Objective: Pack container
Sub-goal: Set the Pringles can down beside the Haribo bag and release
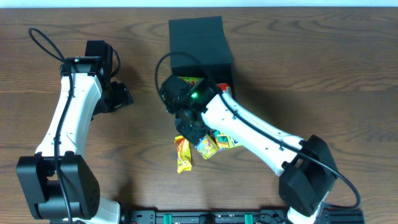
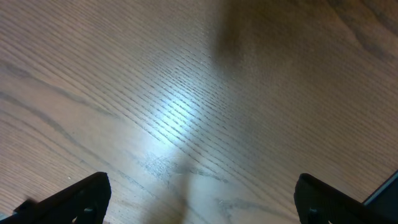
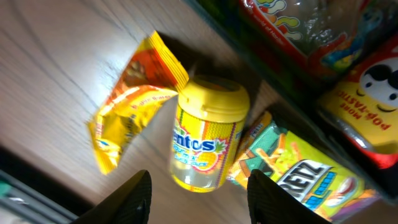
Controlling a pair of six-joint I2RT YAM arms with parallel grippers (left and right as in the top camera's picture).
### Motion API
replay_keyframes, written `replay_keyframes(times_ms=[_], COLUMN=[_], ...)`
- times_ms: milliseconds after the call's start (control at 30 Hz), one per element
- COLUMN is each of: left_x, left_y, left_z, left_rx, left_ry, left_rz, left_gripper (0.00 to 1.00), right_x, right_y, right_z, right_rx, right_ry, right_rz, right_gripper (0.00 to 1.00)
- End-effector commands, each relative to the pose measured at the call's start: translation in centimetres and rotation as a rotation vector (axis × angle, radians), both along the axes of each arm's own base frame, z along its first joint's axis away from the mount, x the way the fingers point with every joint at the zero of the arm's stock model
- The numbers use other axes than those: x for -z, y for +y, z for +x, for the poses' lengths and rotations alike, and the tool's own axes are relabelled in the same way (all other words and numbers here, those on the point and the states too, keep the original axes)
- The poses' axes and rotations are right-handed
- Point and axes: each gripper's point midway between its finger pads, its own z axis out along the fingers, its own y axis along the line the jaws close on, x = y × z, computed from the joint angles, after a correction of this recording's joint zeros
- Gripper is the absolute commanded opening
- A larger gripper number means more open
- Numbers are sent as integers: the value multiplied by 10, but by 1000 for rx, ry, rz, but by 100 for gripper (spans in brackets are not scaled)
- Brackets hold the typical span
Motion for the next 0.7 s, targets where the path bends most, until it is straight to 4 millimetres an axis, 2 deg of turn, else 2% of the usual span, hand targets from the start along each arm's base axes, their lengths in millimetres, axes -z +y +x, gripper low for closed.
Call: replay_keyframes(times_ms=[0,167,200,300,400,533,667], left_x=[2,2,2,2,2,2,2], left_y=[1,1,1,1,1,1,1], left_z=[-2,-2,-2,-2,-2,-2,-2], left_rx=[-7,-7,-7,-7,-7,-7,-7], left_ry=[10,9,10,9,10,10,10], left_rz=[-1,-1,-1,-1,-1,-1,-1], left_gripper=[95,95,95,95,95,95,95], right_x=[4,11,10,6,-1,-10,-9], right_y=[-26,-44,-44,-38,-42,-53,-58], right_z=[14,28,36,81,118,153,174], right_rx=[-71,-51,-34,118,230,307,361], right_ry=[-96,-154,-176,-293,-375,-460,-504], right_rz=[-136,-211,-199,-80,1,51,83], right_gripper=[52,51,50,31,26,20,20])
